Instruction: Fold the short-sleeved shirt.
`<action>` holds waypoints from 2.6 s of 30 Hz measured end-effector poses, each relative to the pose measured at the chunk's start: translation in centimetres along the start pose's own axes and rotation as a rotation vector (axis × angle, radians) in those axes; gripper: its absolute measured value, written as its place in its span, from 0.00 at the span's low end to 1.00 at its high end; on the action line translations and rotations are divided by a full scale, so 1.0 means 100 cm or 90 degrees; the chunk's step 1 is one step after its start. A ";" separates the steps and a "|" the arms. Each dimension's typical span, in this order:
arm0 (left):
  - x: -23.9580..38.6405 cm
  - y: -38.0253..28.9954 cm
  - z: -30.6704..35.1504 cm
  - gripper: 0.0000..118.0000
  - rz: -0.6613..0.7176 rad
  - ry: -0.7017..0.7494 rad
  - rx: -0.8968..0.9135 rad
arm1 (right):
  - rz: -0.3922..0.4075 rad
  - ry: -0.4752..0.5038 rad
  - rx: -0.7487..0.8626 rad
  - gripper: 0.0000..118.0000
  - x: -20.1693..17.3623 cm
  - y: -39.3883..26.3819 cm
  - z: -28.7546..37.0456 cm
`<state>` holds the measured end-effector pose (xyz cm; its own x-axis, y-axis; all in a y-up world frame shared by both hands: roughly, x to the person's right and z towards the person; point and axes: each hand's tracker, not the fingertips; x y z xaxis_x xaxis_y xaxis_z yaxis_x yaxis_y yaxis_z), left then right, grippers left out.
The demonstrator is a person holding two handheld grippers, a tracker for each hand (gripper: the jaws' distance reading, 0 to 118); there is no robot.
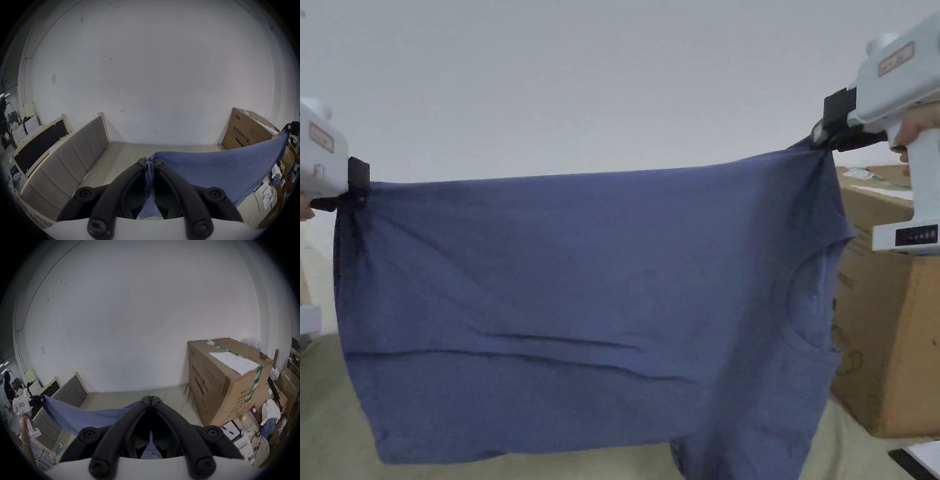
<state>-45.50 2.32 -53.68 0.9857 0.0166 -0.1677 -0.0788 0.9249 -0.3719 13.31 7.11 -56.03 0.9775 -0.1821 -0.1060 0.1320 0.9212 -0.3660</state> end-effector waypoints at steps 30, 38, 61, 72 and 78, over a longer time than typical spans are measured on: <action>0.009 -0.173 -0.209 0.05 0.032 0.023 -0.185 | 0.038 -0.049 -0.218 0.00 0.040 -0.172 -0.193; 0.012 -0.343 -0.243 0.05 0.065 0.038 -0.317 | 0.015 -0.071 -0.371 0.00 0.072 -0.357 -0.249; -0.054 -0.489 0.027 0.05 0.004 -0.007 -0.323 | 0.043 -0.022 -0.344 0.00 0.055 -0.519 0.048; -0.076 -0.542 0.113 0.05 -0.016 -0.003 -0.332 | -0.014 -0.030 -0.415 0.00 0.059 -0.609 0.145; -0.068 -0.544 0.115 0.32 -0.019 0.010 -0.339 | 0.002 -0.043 -0.386 0.09 0.053 -0.593 0.143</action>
<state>-46.24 -43.74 -21.82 0.9867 -0.0155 -0.1618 -0.1198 0.6035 -0.7883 12.97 -43.62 -21.68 0.9886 -0.1397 -0.0559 0.0320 0.5582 -0.8291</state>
